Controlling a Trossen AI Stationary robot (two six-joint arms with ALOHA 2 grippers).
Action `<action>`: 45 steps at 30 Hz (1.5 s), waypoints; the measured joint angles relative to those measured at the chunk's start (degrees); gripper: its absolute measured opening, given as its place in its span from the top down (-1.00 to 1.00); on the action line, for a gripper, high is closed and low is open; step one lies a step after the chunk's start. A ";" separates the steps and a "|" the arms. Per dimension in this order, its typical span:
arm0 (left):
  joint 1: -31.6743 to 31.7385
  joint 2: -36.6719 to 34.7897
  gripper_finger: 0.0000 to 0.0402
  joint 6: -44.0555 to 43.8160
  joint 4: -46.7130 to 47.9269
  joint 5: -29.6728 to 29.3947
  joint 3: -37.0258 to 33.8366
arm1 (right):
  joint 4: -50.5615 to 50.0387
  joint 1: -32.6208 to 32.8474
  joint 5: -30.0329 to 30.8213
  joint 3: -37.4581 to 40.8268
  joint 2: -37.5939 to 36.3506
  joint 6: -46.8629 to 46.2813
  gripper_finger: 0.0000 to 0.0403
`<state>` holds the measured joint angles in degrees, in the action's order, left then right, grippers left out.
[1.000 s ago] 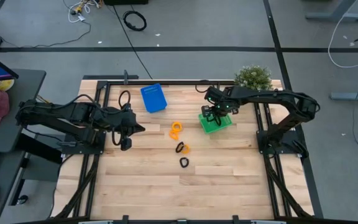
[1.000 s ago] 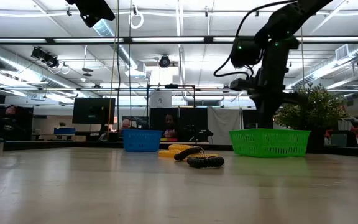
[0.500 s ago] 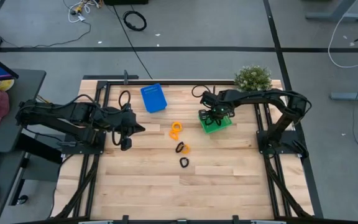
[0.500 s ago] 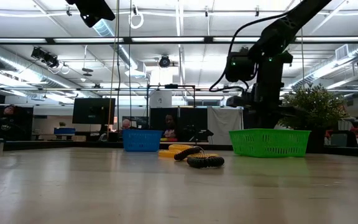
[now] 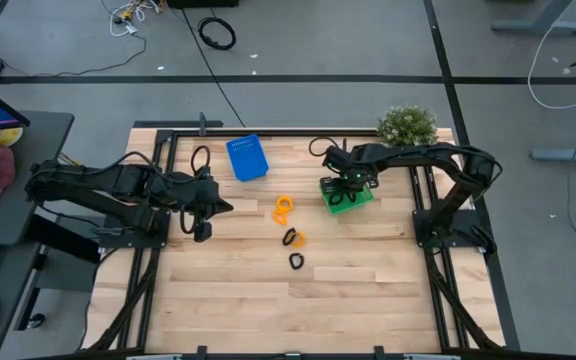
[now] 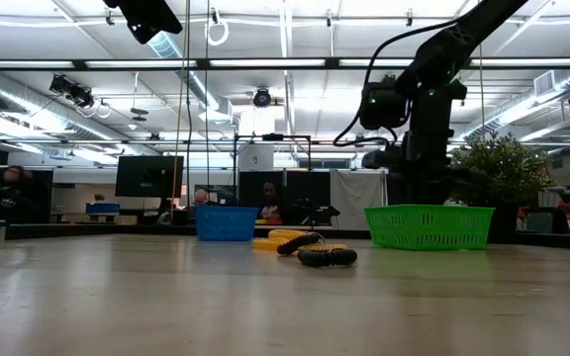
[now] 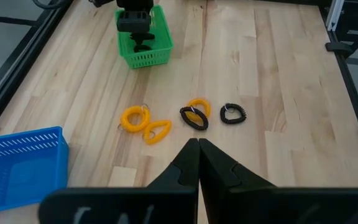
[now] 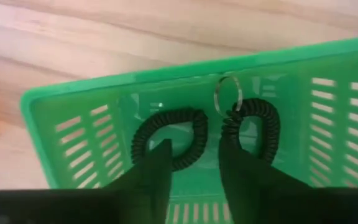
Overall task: Sort spring keychains
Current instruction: Put the black spring keychain into the green bin
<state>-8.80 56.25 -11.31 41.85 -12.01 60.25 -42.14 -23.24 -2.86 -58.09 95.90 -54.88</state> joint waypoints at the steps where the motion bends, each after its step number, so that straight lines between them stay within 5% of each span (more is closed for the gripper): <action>1: 0.00 0.00 0.98 0.00 -0.02 0.01 0.00 | 0.11 0.00 -0.56 -0.02 -0.09 0.09 0.26; 7: -0.01 0.00 0.98 -0.02 0.00 0.02 0.00 | -0.14 0.00 -5.79 -0.02 -3.32 0.91 0.02; 13: -0.01 0.00 0.98 -0.02 -0.04 0.02 0.00 | -2.44 2.23 -11.24 -0.02 -13.73 -0.01 0.06; 22: 0.00 0.00 0.98 0.05 -0.18 0.02 0.00 | -9.17 11.54 -11.16 -0.11 -31.32 -9.46 0.34; 31: 0.00 0.00 0.98 0.16 -4.96 -1.45 0.00 | -11.71 24.33 -11.97 -0.11 -36.34 -14.56 0.92; 36: 0.00 0.00 0.98 -0.04 -6.24 -2.36 0.00 | -14.96 28.59 -11.64 -2.09 -36.64 -11.23 0.98; 45: 0.00 0.00 0.98 -4.16 -6.32 -3.87 0.00 | -14.42 31.44 -11.73 -2.91 -36.62 8.66 0.95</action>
<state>-8.80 56.25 -15.47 35.53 -15.88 60.25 -56.56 8.19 -14.58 -60.99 59.29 -46.21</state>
